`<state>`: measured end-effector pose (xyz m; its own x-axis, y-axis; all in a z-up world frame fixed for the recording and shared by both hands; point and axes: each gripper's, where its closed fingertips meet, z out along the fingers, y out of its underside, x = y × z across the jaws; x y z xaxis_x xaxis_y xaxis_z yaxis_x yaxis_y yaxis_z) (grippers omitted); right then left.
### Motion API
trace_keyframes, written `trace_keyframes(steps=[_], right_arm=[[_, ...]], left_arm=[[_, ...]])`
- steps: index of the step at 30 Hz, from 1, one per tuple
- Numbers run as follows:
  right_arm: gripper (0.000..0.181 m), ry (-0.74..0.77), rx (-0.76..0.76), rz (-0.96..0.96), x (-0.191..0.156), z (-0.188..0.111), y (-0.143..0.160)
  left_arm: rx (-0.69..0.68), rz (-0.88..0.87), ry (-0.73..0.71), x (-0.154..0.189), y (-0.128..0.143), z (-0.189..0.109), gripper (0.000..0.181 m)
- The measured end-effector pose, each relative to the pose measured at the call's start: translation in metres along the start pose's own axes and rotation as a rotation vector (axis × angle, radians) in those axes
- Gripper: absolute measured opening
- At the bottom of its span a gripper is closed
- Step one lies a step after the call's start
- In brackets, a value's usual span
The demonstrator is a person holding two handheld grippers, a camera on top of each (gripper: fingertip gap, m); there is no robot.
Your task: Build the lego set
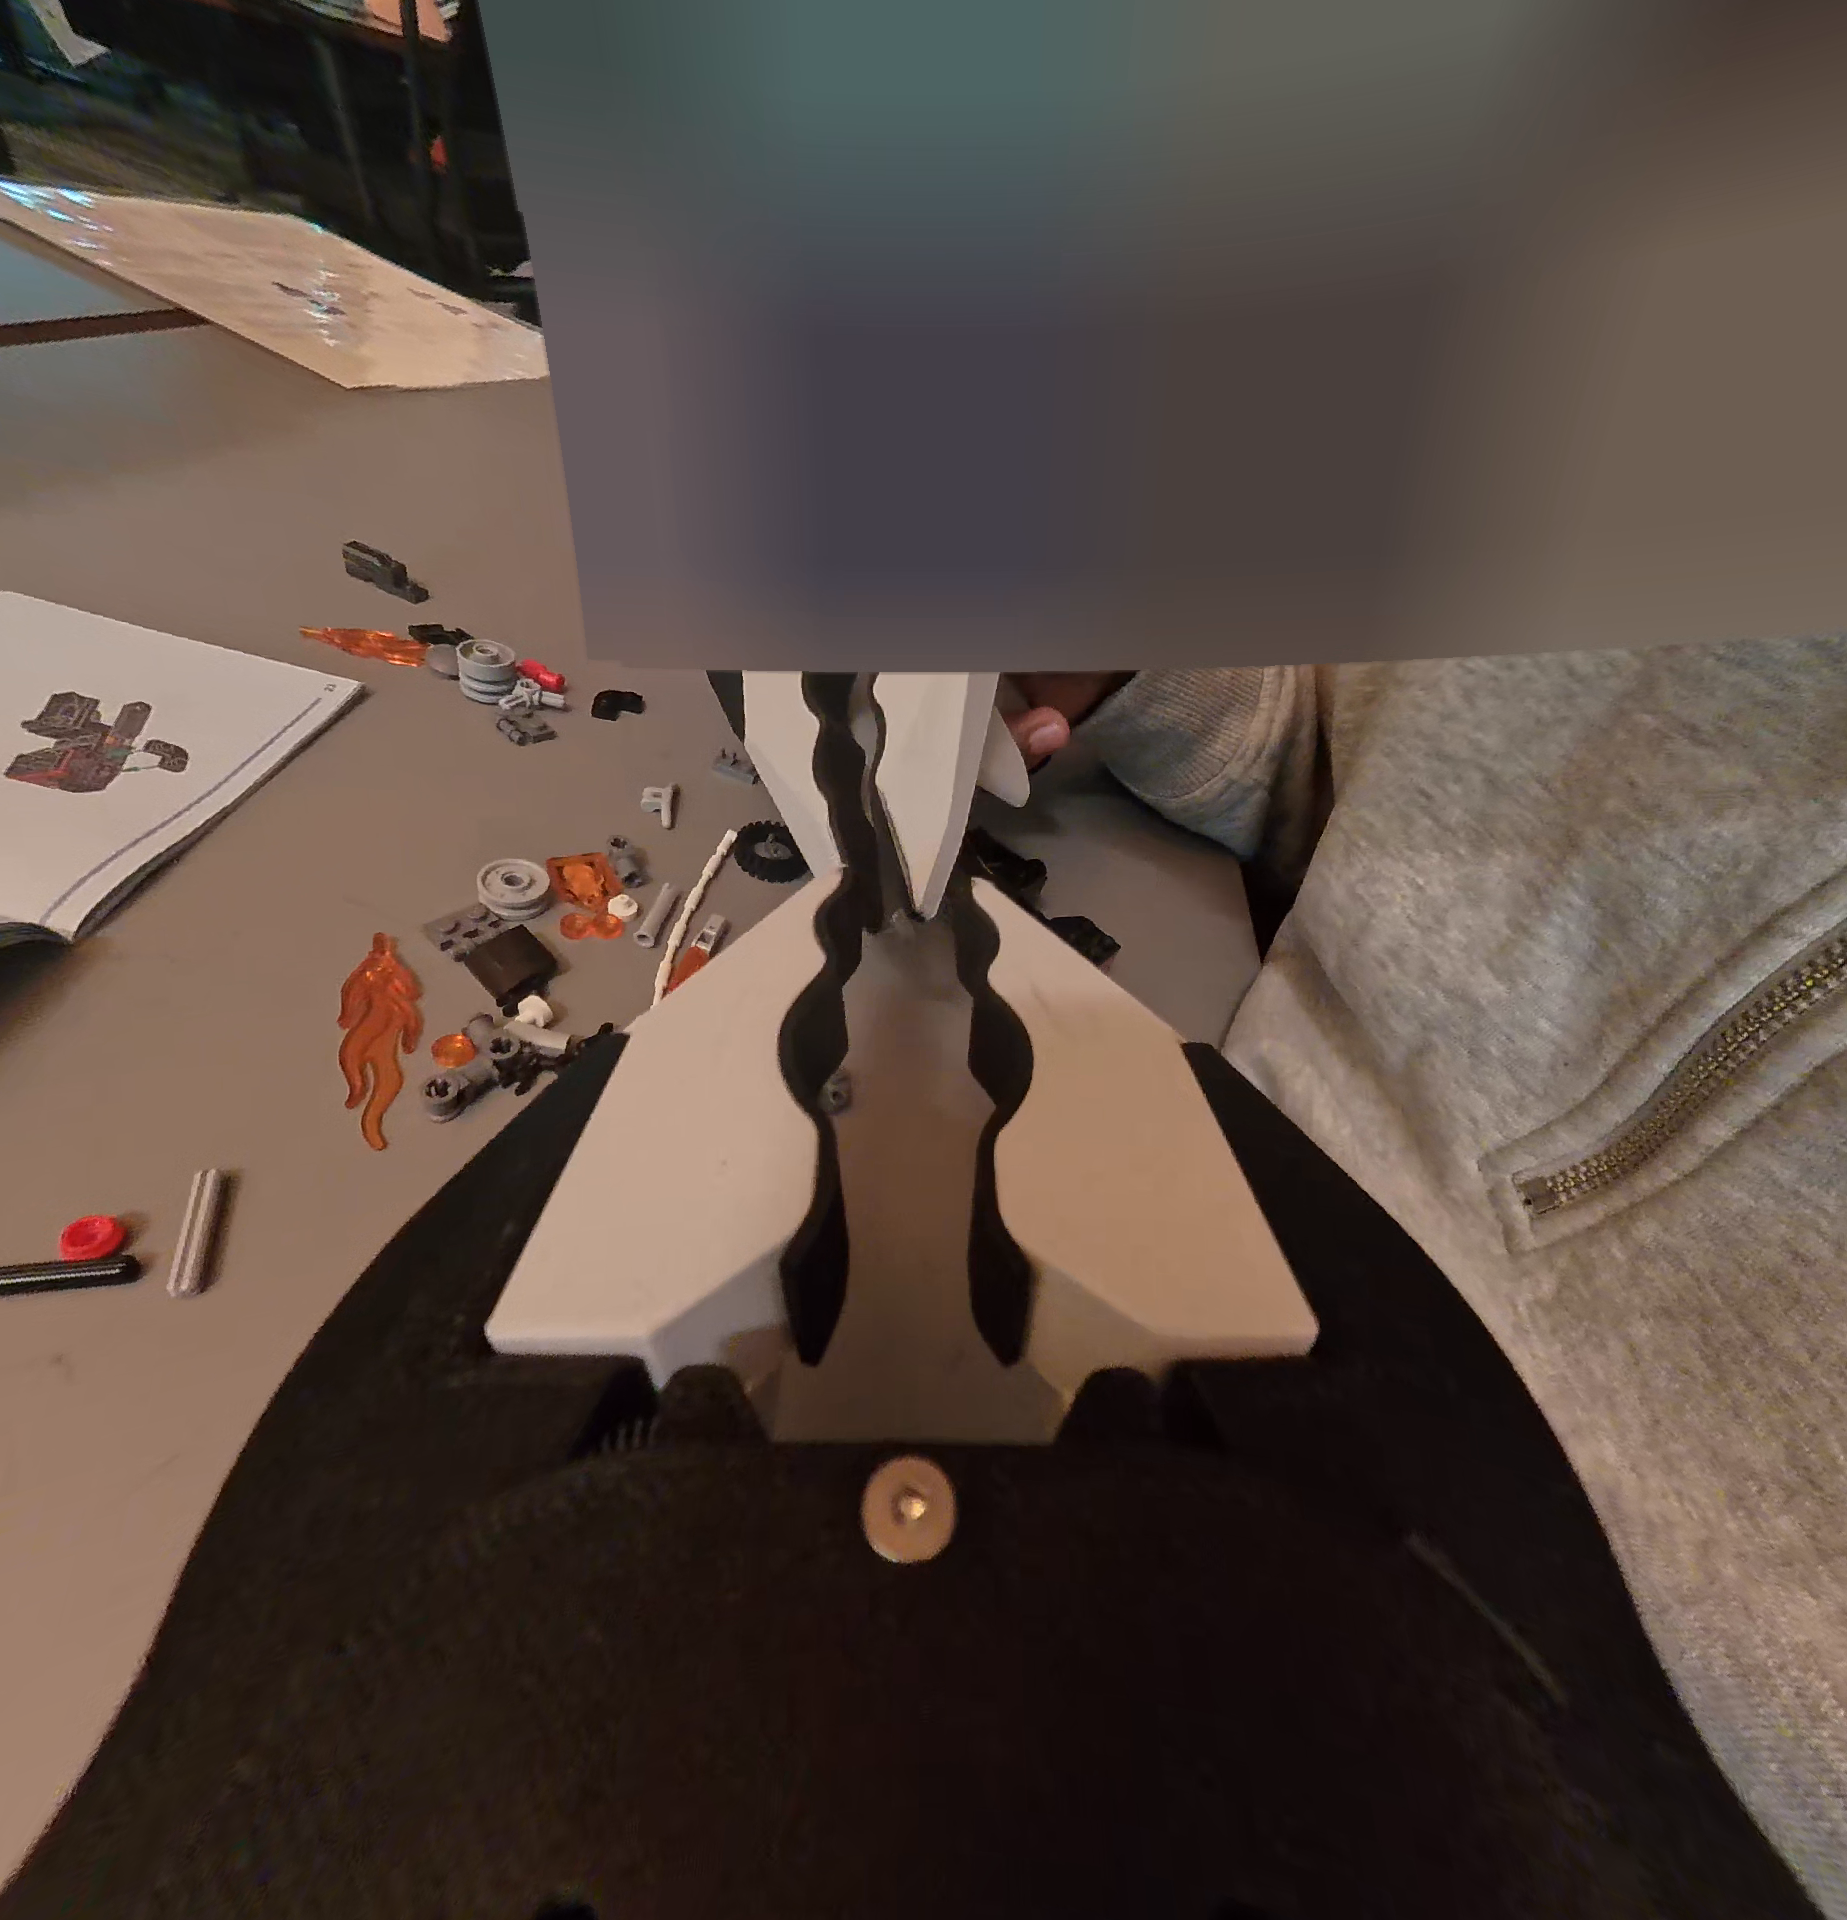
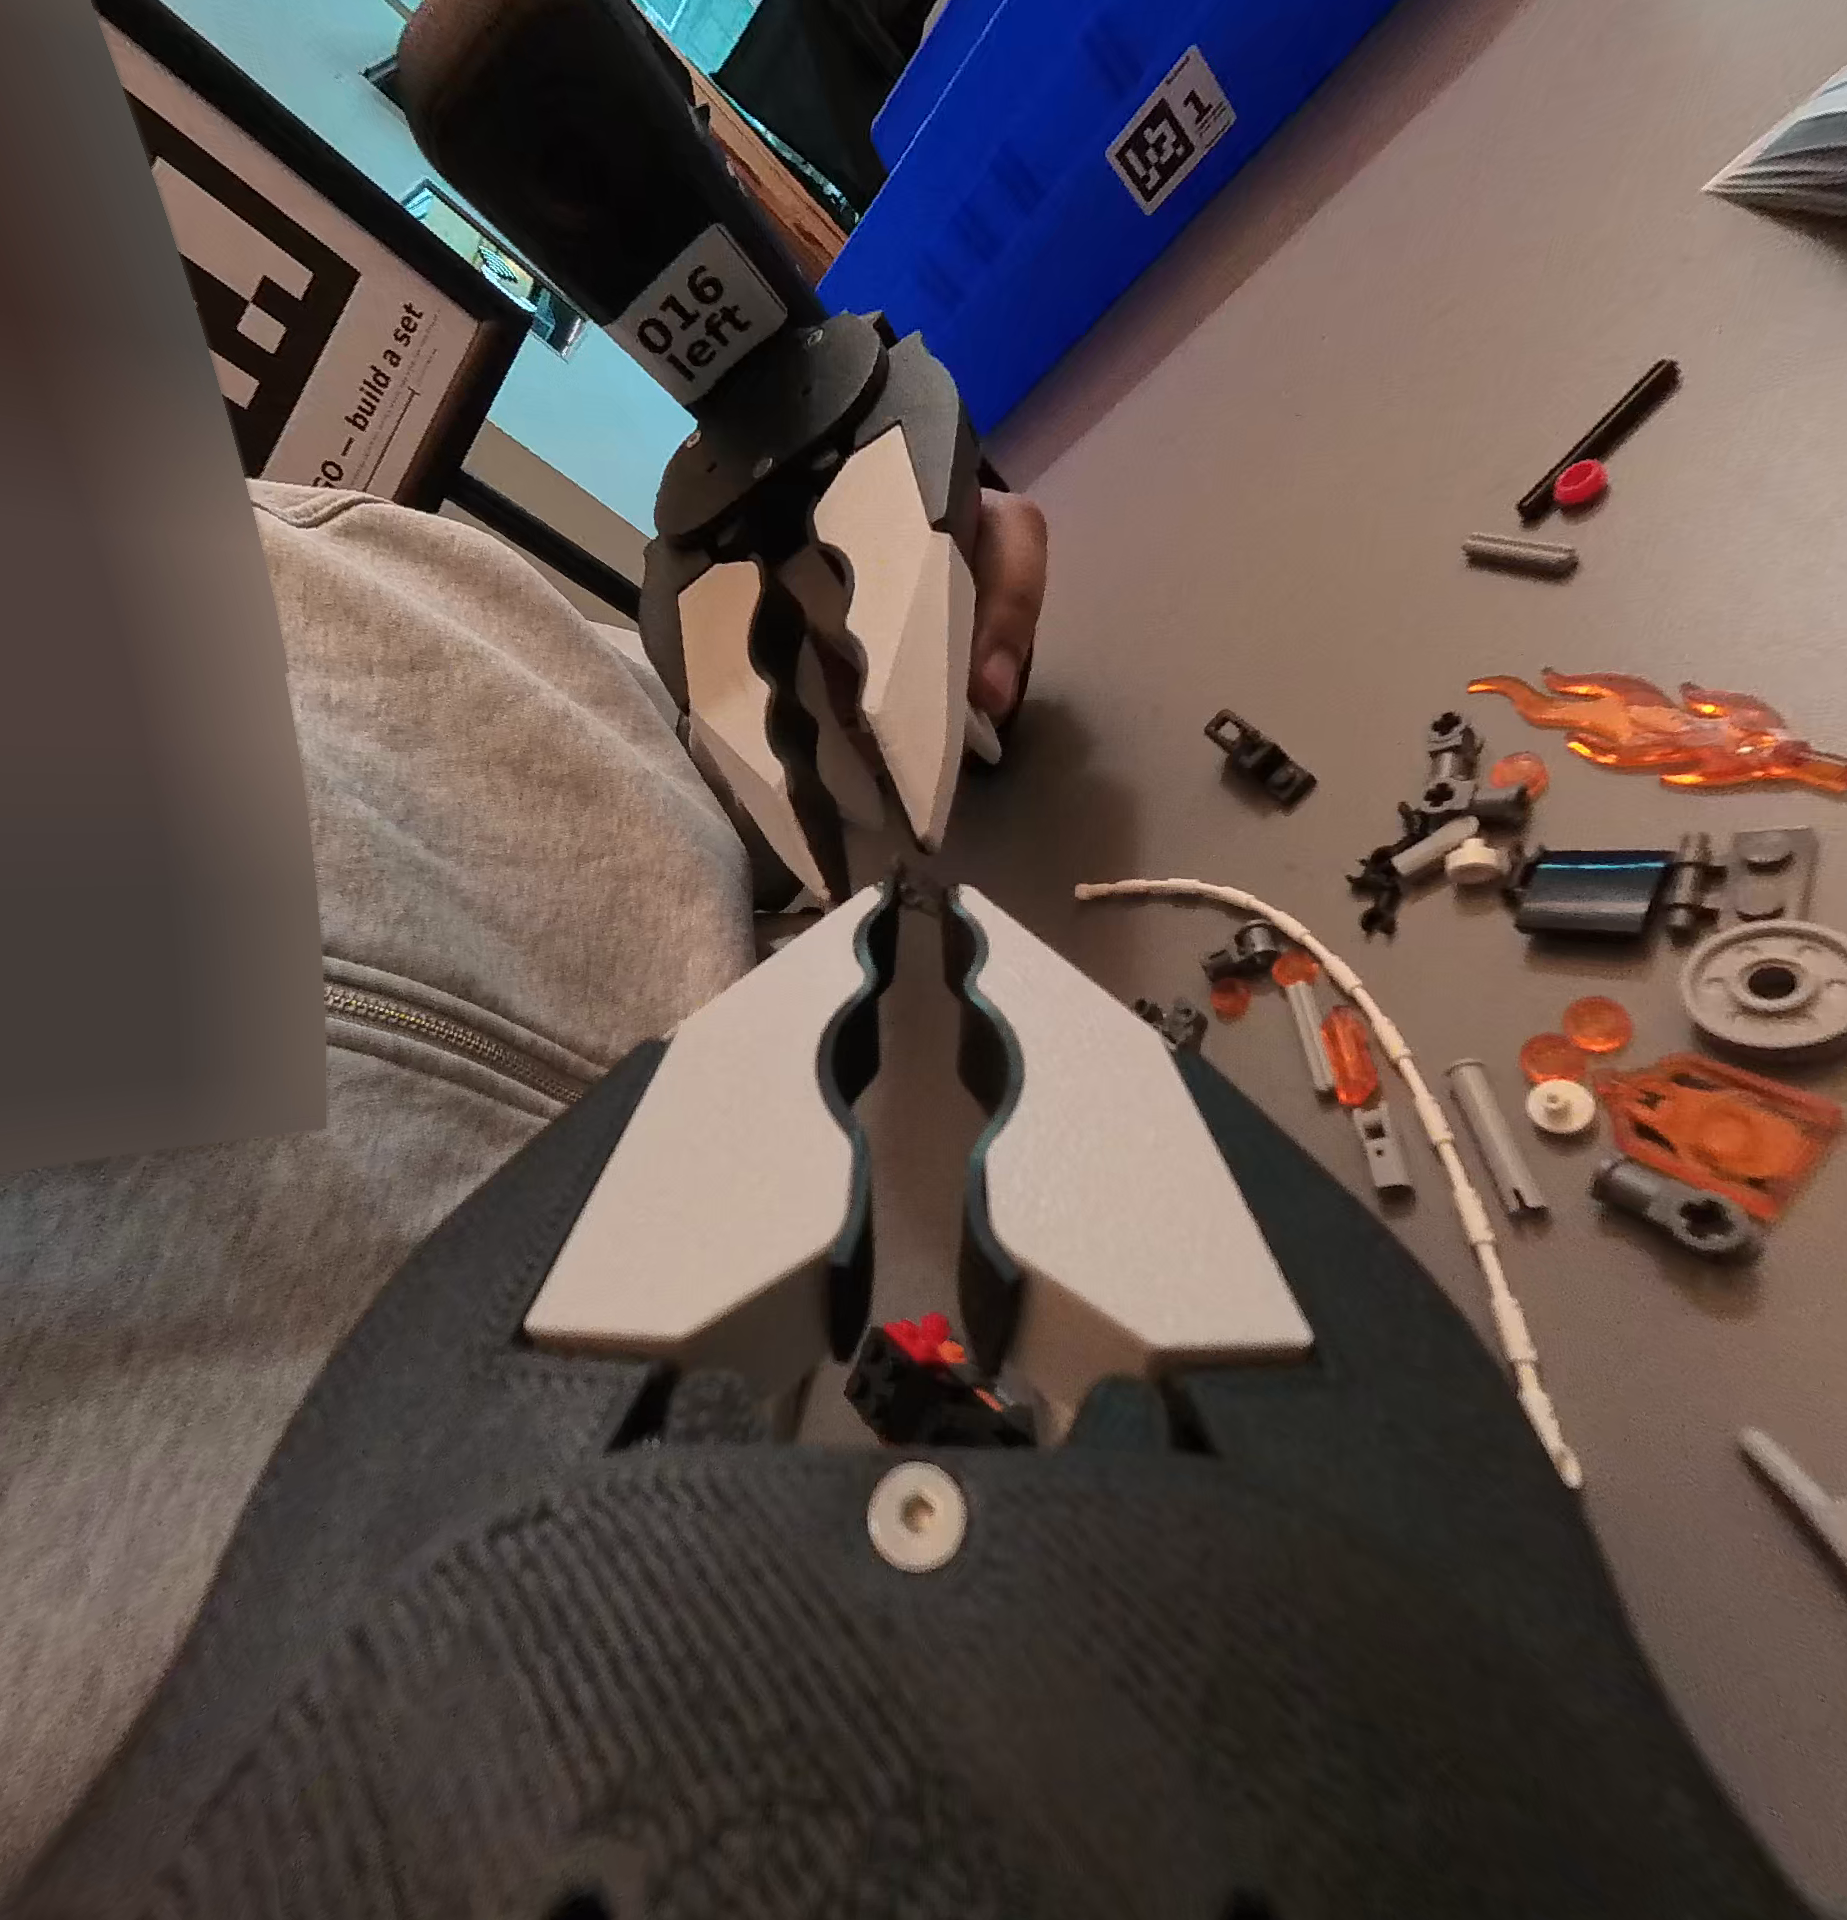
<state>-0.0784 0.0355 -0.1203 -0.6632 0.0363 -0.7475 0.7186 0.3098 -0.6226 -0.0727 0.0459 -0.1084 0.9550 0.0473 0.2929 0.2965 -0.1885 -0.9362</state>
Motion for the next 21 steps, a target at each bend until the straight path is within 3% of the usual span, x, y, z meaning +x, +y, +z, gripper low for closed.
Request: trace_keyframes(steps=[21], right_arm=[[0.006, -0.006, 0.005, 0.031, 0.0014, 0.0016, -0.0008]], left_arm=[[-0.012, 0.020, -0.008, 0.0002, 0.0009, 0.0009, 0.006]])
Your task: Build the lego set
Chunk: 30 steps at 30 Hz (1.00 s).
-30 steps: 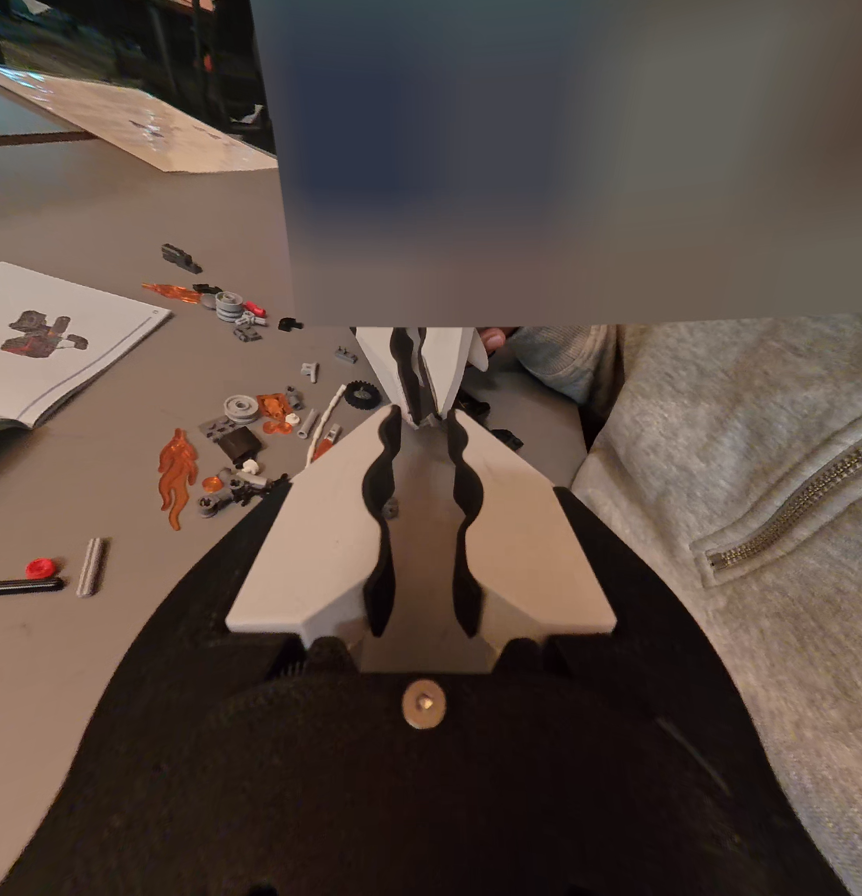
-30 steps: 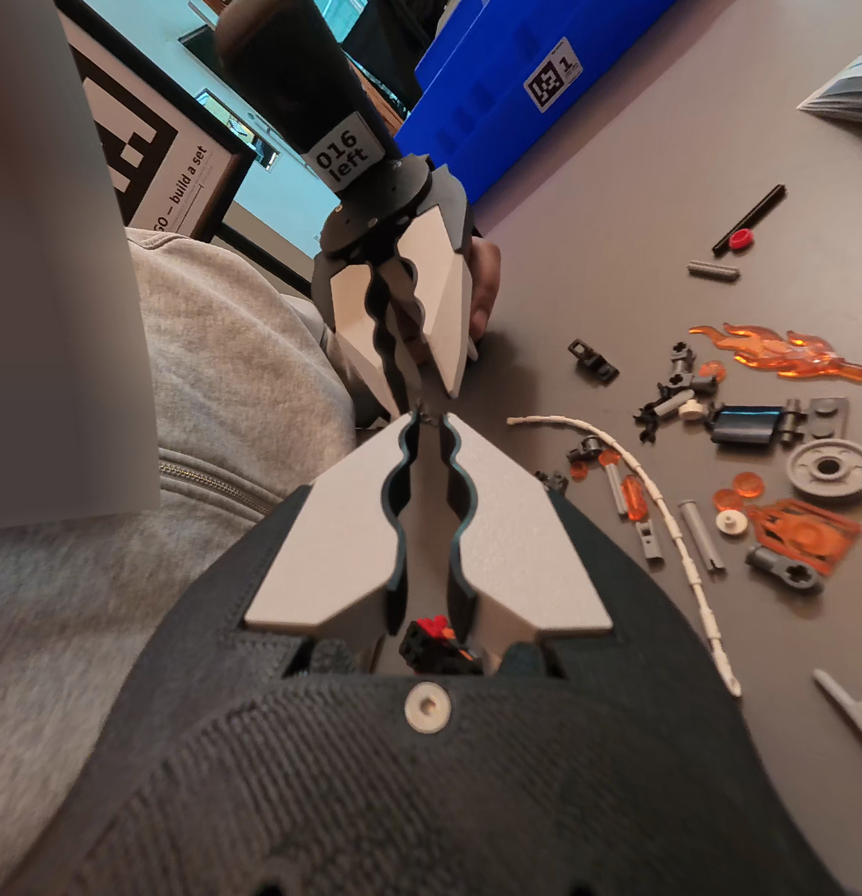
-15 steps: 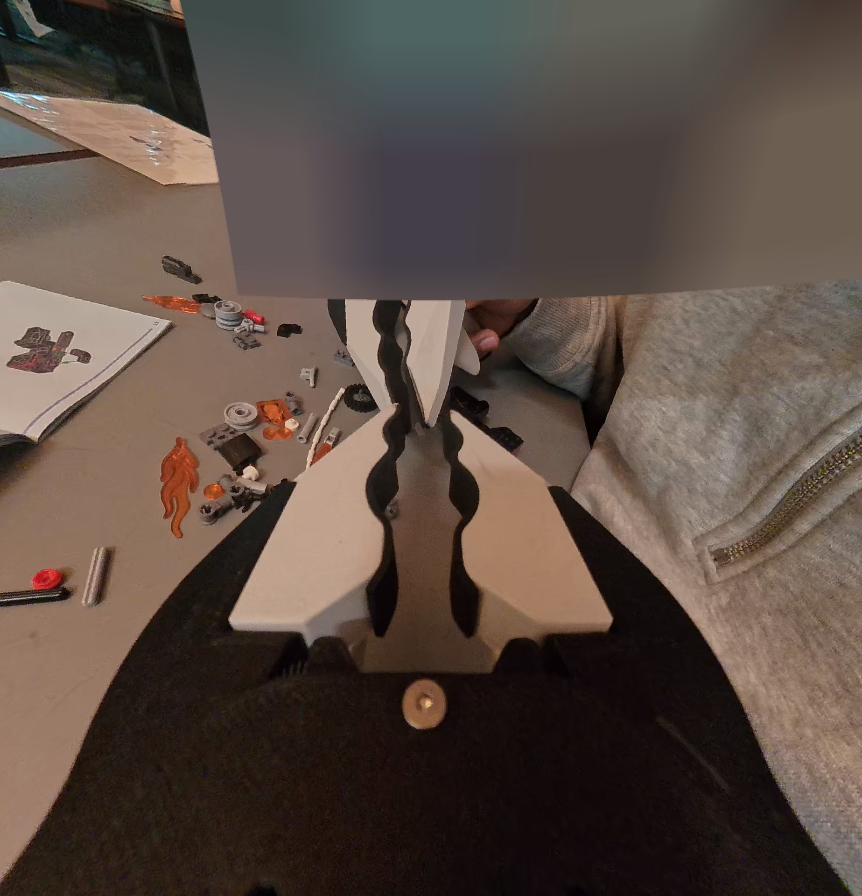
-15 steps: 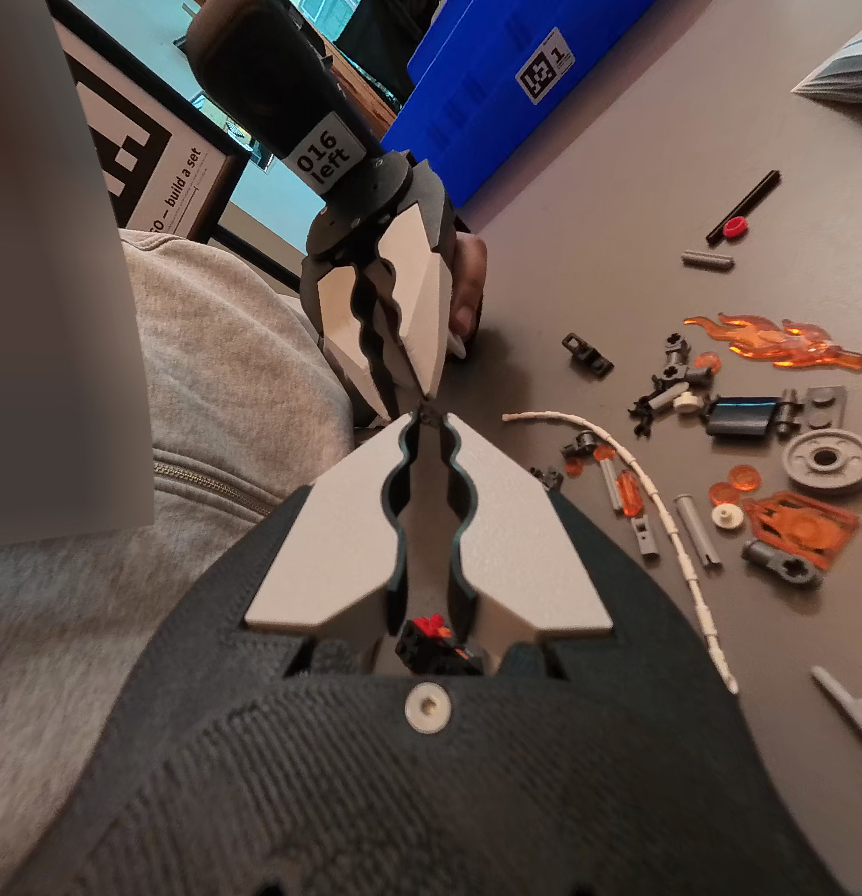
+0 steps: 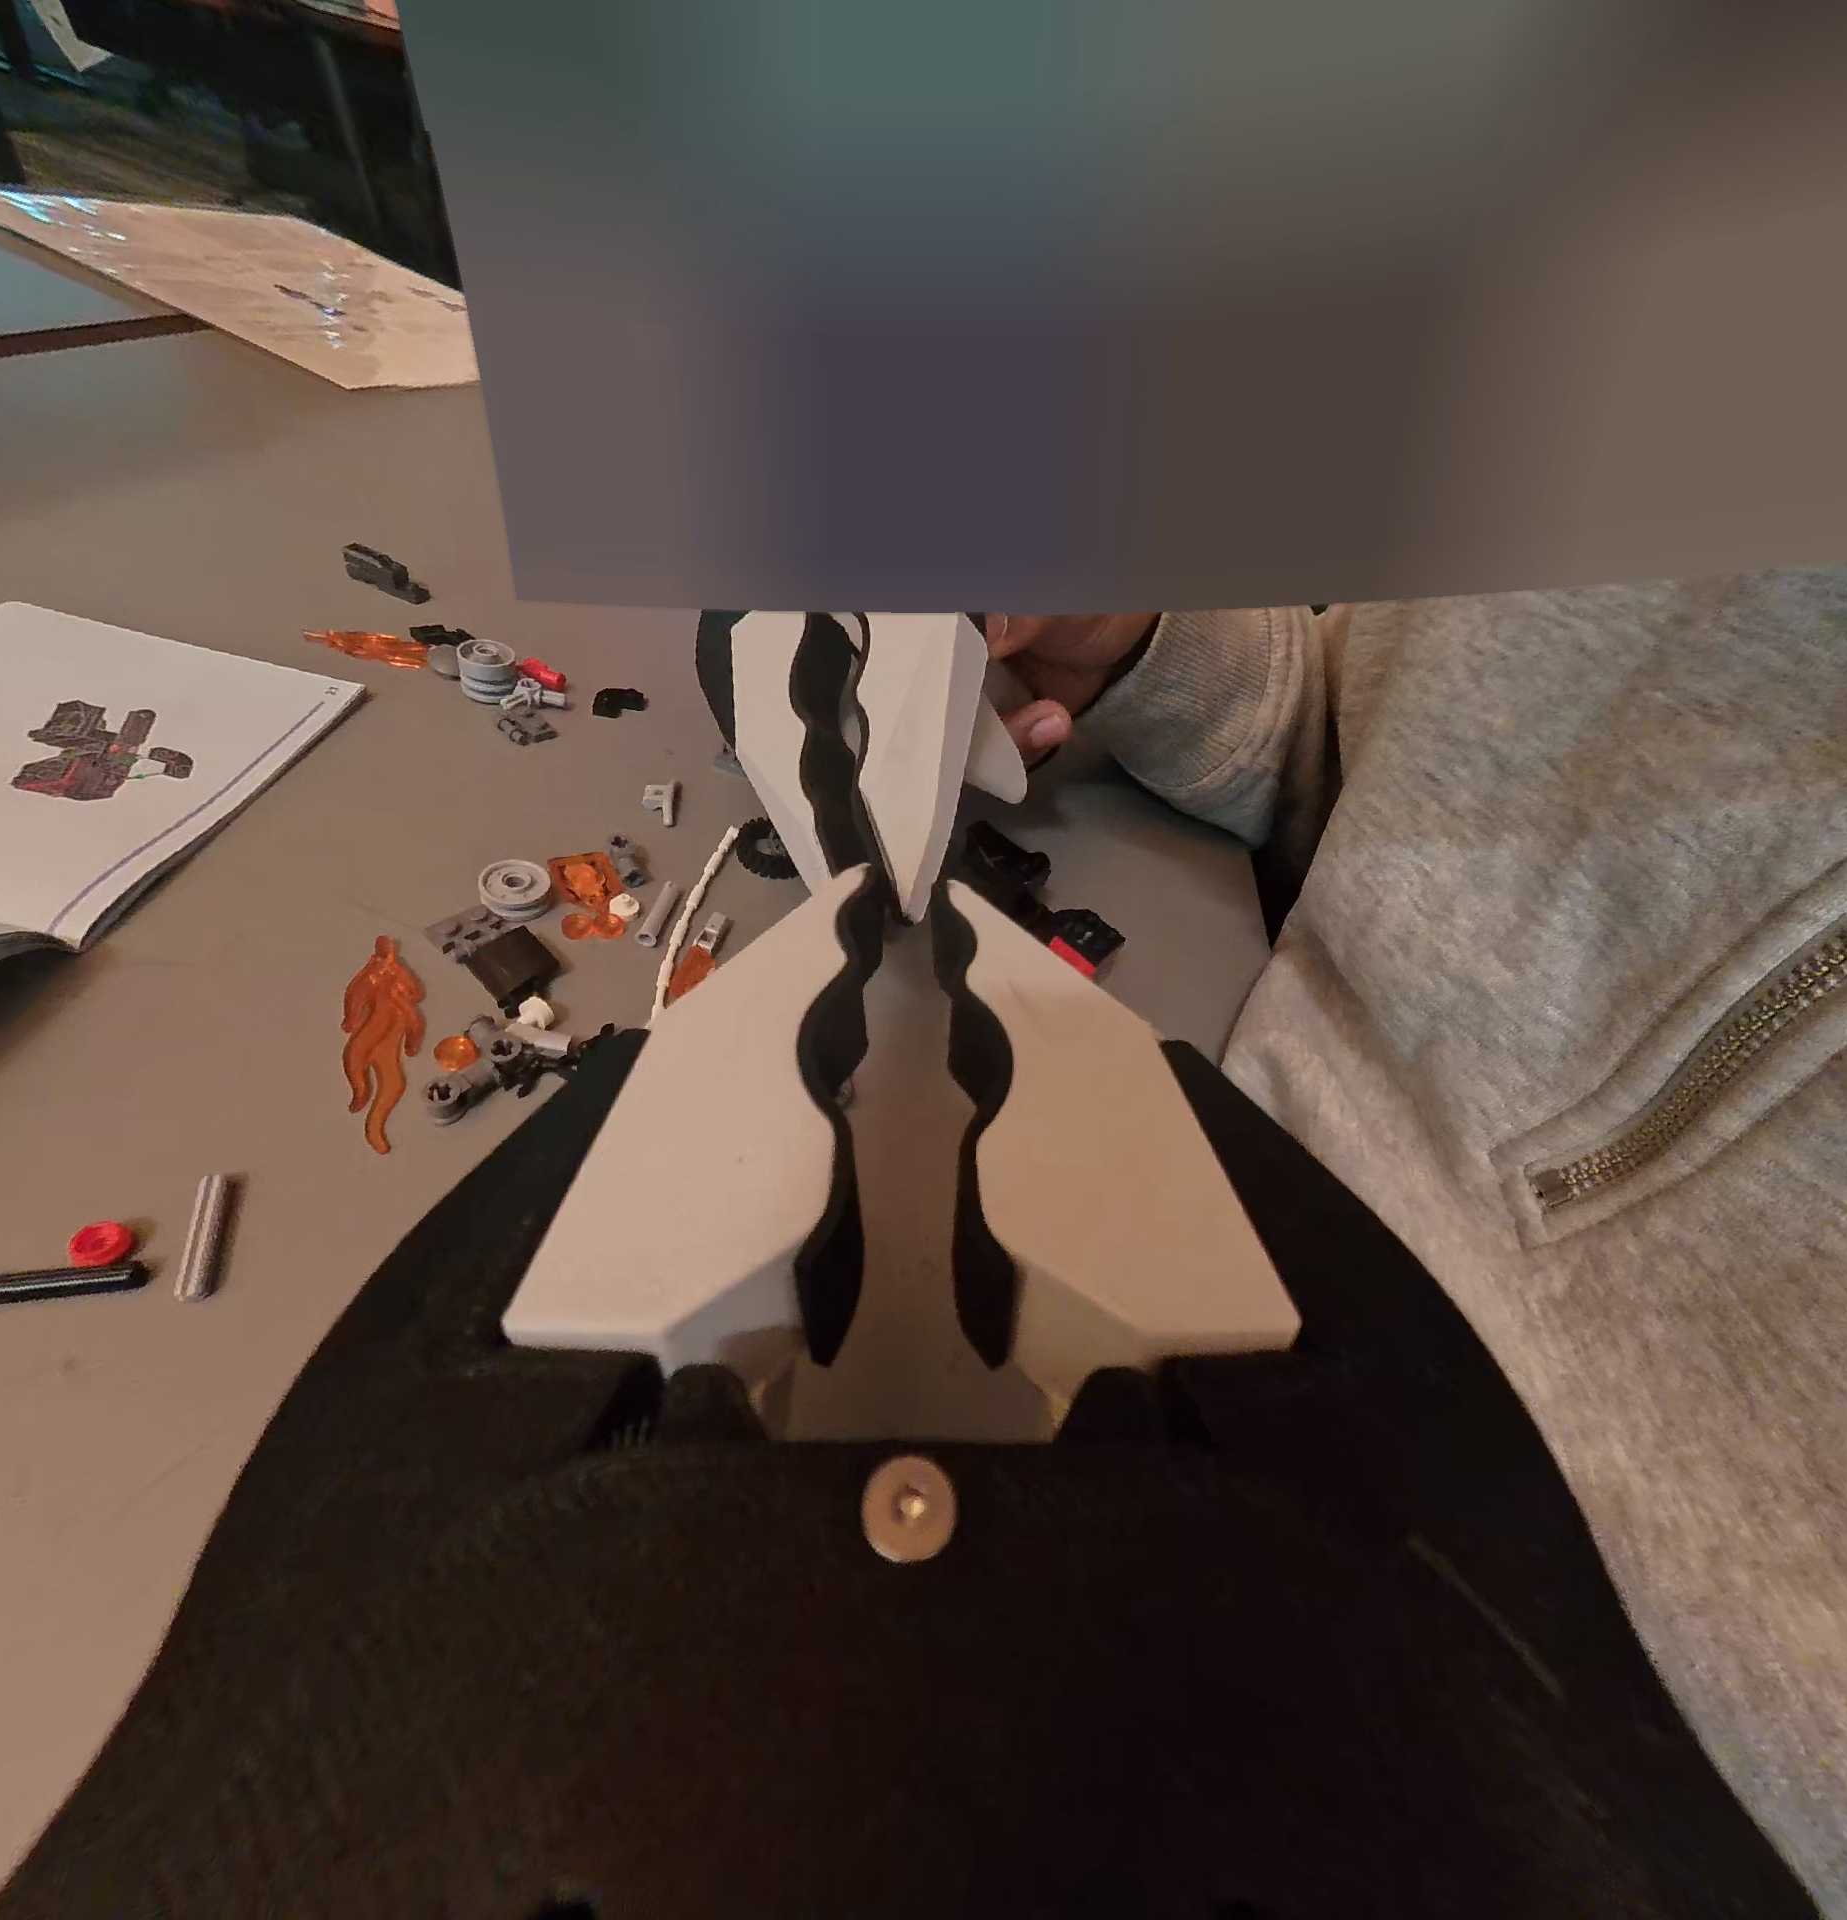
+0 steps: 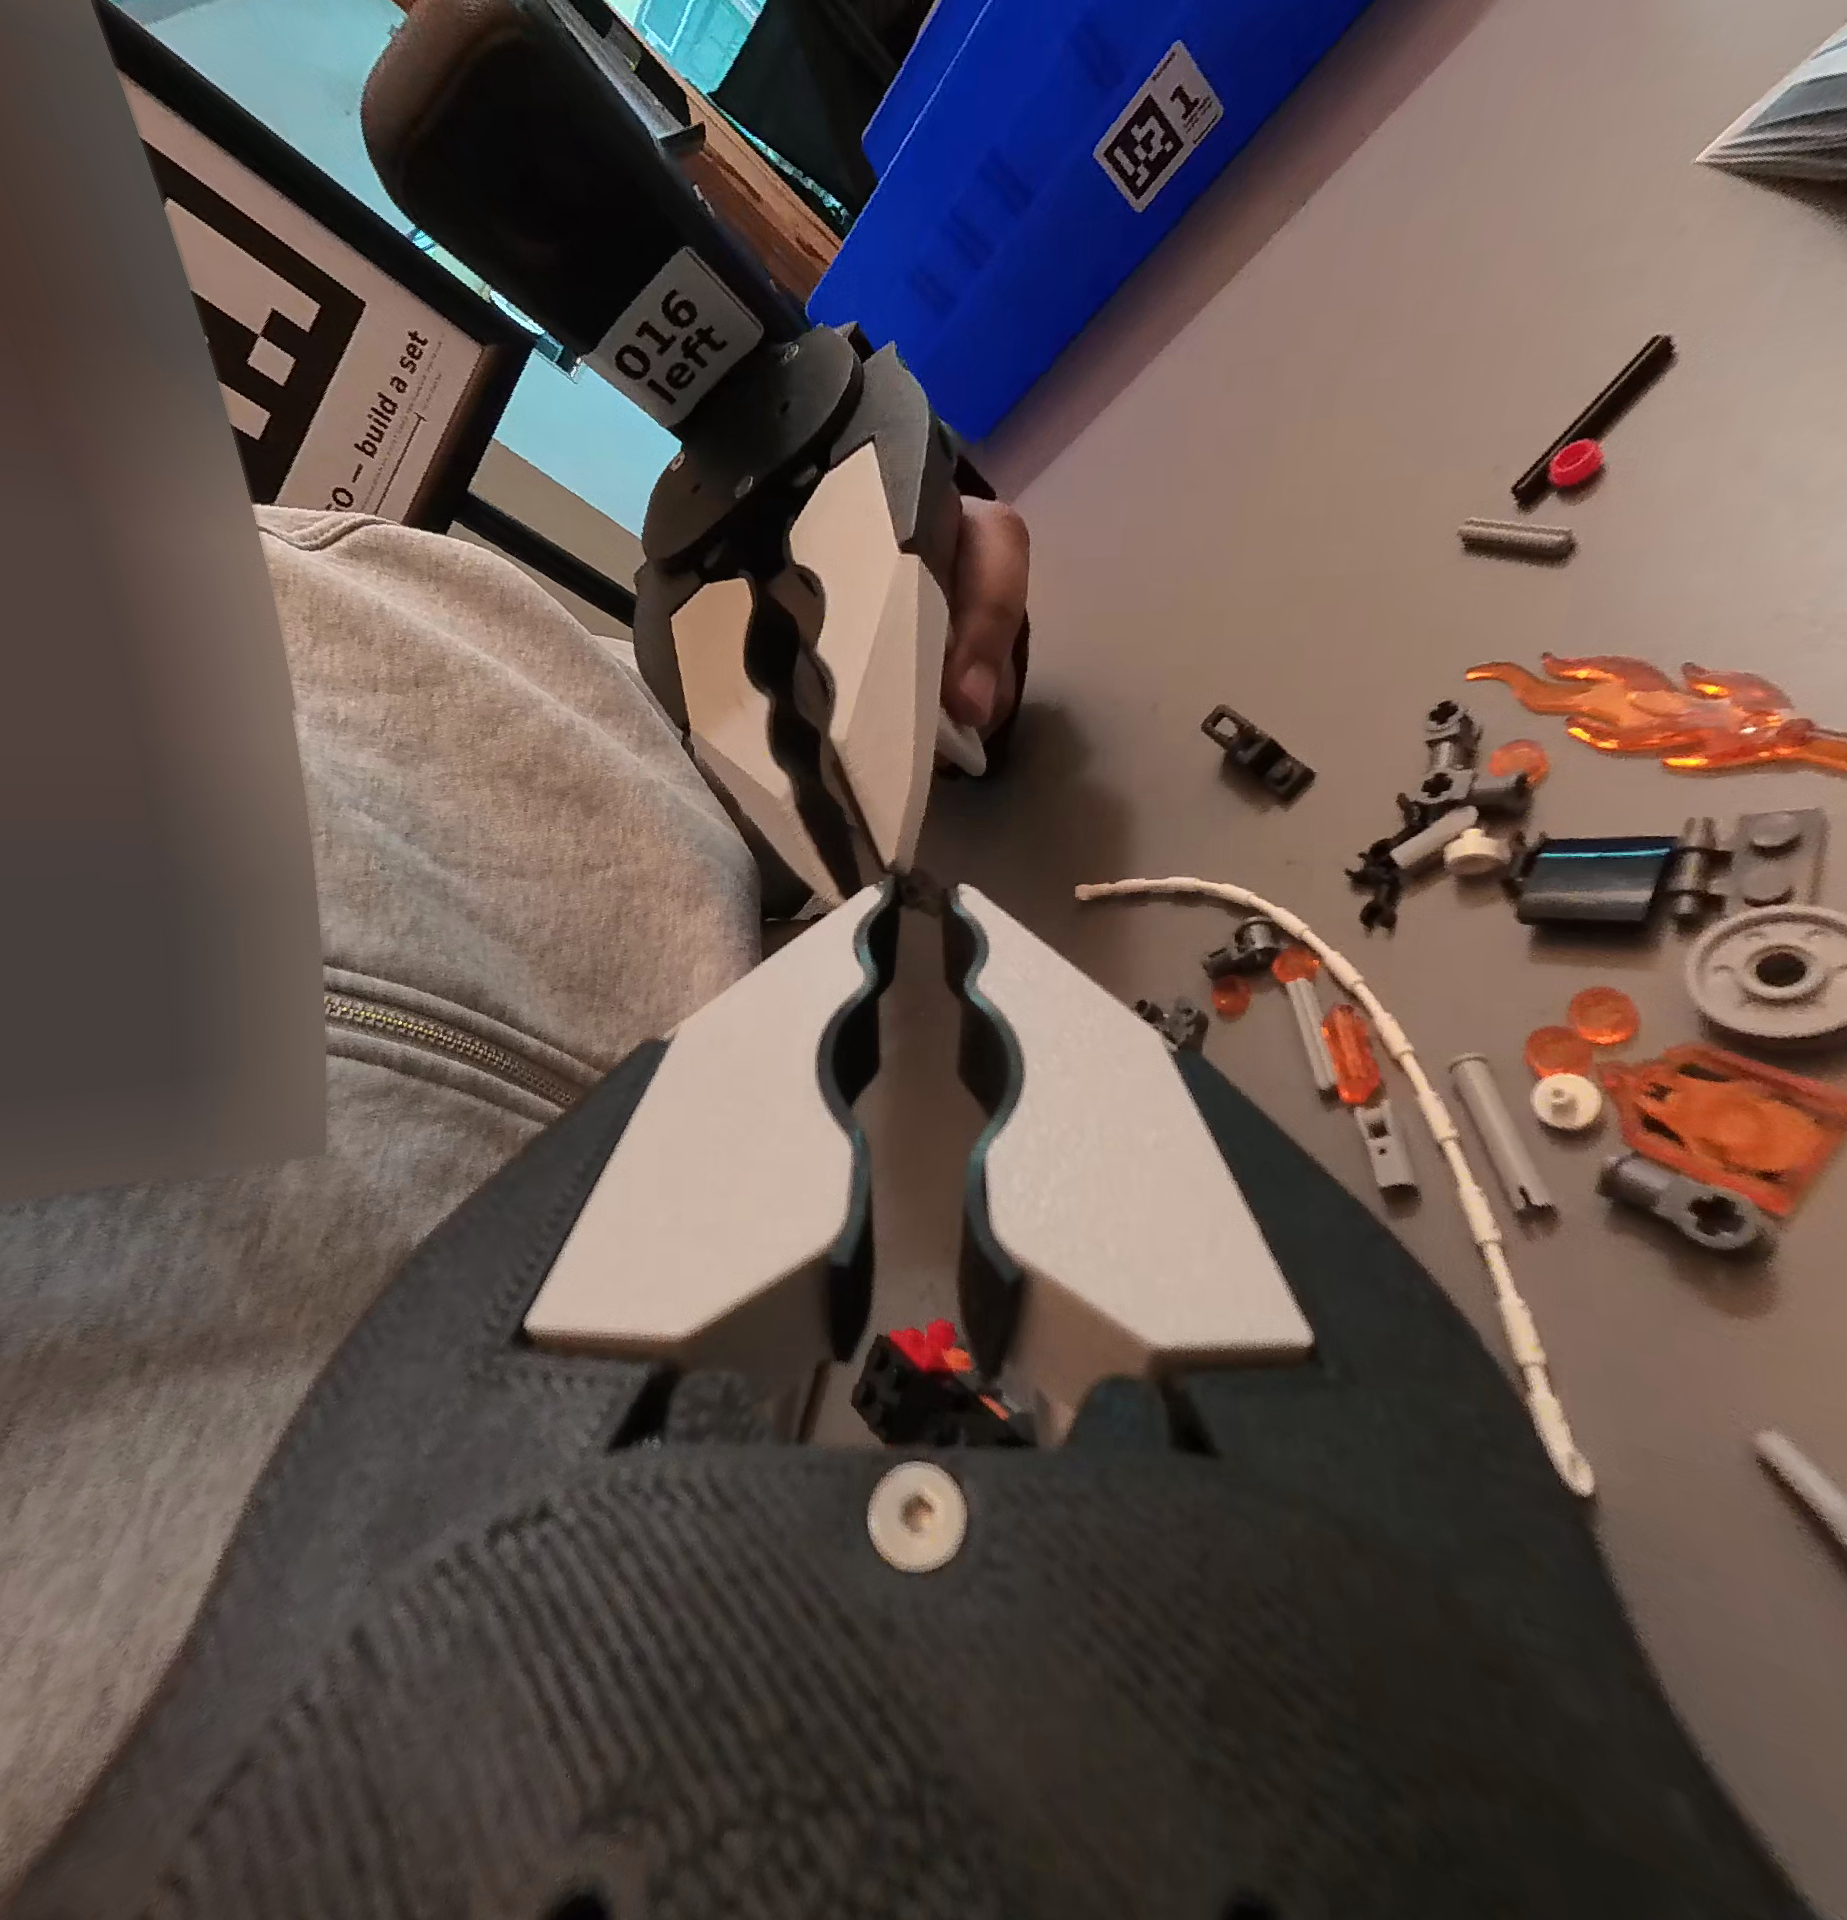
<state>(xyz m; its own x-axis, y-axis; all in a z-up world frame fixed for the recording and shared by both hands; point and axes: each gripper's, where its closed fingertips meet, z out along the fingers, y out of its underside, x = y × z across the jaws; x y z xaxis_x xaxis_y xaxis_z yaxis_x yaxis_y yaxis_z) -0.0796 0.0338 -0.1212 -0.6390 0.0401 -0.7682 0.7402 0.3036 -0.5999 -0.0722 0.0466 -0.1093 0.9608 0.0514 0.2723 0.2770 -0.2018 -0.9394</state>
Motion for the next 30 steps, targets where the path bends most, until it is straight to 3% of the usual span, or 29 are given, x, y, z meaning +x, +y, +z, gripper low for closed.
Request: trace_keyframes(steps=[21, 30], right_arm=[[0.006, 0.016, 0.028, 0.001, 0.002, -0.005, -0.004], [0.006, 0.106, 0.018, -0.126, 0.005, -0.006, -0.006]], left_arm=[[0.018, -0.043, -0.052, -0.013, -0.002, -0.004, 0.009], [0.016, -0.129, -0.009, -0.013, 0.001, -0.005, 0.004]])
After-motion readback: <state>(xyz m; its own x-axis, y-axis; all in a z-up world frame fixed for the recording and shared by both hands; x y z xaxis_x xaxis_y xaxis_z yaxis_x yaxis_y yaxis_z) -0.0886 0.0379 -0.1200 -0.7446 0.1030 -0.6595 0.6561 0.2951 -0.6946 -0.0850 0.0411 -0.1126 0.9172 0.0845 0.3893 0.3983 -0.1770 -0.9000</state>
